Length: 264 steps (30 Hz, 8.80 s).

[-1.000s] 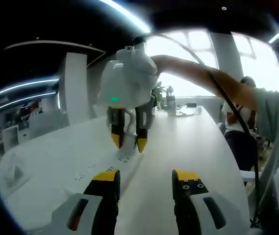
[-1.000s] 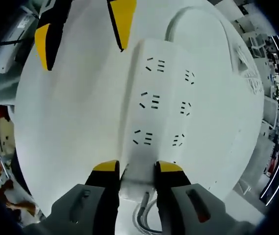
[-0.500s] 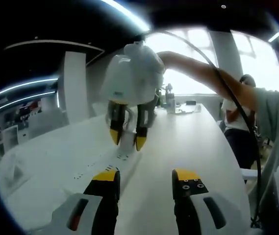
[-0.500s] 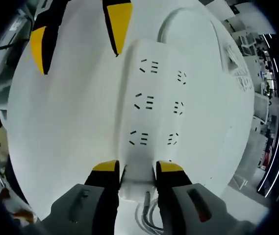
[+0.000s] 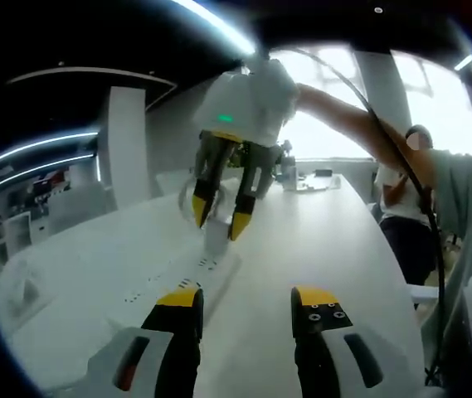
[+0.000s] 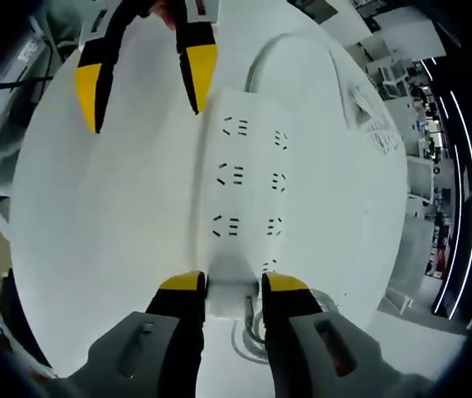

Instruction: Straighten the power strip on the desk, plug the charger into it

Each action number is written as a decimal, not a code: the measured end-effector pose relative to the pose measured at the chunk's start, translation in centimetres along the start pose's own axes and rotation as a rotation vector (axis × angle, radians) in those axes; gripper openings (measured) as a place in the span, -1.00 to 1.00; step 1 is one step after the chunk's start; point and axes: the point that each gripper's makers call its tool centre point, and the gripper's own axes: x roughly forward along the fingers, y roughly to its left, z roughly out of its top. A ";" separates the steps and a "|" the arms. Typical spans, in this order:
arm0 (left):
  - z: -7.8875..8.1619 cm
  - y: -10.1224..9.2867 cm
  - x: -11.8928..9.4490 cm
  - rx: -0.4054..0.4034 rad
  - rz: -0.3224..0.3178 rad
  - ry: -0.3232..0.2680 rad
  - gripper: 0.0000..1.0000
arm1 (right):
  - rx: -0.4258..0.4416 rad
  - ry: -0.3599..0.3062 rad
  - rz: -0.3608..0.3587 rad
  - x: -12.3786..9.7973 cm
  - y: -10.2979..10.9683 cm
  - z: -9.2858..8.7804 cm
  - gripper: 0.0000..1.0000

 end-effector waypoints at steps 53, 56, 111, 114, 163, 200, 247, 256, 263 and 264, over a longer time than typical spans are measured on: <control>-0.3 0.0 0.1 -0.006 -0.011 0.011 -0.13 | -0.019 0.034 0.180 1.5 0.5 -0.3 -0.53; -0.2 0.1 0.1 -0.010 -0.010 0.006 -0.13 | 0.013 -0.014 0.167 1.4 0.4 -0.4 -0.53; 0.2 4.0 -0.1 -0.070 0.114 -0.047 -0.13 | 0.131 -0.317 -0.184 0.8 -1.5 2.1 -0.42; 0.3 4.2 -0.2 -0.065 0.126 -0.048 -0.13 | 0.149 -0.367 -0.196 0.4 -1.4 2.7 -0.42; 0.1 7.0 -1.4 -0.053 0.243 -0.024 -0.13 | 0.649 -0.923 -0.441 -3.4 2.0 -0.9 -0.43; -3.7 7.3 -1.7 -0.087 0.274 0.143 -0.12 | 0.835 -0.849 -0.400 2.4 3.1 -3.2 -0.42; -4.5 7.3 -1.1 -0.121 0.280 0.153 -0.12 | 0.945 -0.871 -0.385 3.0 3.1 -3.0 -0.63; -4.5 7.5 -1.2 -0.119 0.287 0.155 -0.13 | 0.942 -0.867 -0.376 2.7 3.6 -2.8 -0.63; -4.6 7.5 -1.3 -0.111 0.290 0.161 -0.13 | 0.944 -0.867 -0.366 2.5 4.1 -2.6 -0.65; -4.6 7.5 -1.3 -0.112 0.291 0.161 -0.13 | 0.944 -0.868 -0.365 2.4 4.2 -2.6 -0.65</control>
